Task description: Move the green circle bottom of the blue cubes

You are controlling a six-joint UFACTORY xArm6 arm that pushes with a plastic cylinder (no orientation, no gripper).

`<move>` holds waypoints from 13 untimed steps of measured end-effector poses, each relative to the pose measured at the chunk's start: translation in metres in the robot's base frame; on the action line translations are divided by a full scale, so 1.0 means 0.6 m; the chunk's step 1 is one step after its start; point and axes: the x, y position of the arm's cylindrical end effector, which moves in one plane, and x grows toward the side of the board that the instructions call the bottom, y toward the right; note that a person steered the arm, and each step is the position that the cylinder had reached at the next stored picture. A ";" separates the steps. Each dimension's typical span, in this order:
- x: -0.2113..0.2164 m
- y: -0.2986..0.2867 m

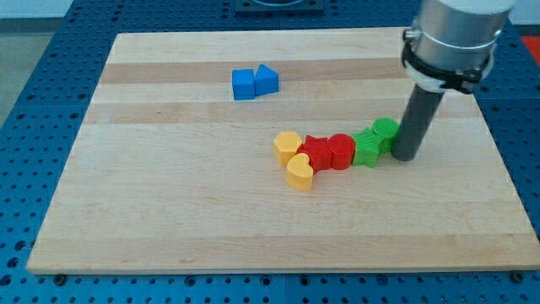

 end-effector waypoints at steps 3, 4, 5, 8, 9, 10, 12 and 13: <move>-0.044 -0.022; -0.071 -0.022; -0.099 -0.016; -0.175 -0.002; -0.180 -0.048; -0.180 -0.108; -0.180 -0.219; -0.180 -0.258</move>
